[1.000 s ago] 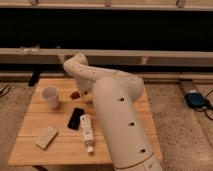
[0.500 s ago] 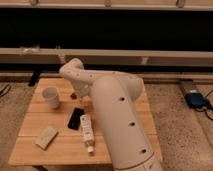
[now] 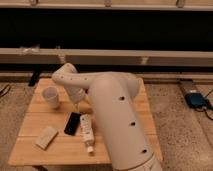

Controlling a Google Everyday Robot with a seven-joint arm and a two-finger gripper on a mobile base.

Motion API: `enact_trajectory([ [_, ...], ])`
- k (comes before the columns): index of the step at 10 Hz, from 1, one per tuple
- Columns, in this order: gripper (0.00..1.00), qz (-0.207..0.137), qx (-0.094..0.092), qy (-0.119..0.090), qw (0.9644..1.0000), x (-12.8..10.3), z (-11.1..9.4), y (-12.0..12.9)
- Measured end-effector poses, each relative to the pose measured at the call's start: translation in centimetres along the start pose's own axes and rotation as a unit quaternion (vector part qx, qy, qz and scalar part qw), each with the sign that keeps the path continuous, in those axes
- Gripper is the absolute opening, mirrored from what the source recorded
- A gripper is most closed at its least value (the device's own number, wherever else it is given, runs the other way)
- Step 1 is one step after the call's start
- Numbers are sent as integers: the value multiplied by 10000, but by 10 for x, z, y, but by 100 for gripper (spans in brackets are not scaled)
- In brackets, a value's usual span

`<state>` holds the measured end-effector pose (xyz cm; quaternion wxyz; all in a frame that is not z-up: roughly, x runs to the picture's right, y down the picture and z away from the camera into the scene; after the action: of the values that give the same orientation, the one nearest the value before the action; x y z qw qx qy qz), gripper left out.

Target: Push the eraser across the table

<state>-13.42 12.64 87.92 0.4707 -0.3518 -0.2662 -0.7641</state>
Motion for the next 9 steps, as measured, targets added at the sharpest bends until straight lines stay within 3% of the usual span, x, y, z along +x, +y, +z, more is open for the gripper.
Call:
enact_trajectory([
  [5, 63, -455, 64, -230, 9987, -34, -2, -29],
  [9, 63, -940, 98, -369, 9948, -56, 0, -55],
])
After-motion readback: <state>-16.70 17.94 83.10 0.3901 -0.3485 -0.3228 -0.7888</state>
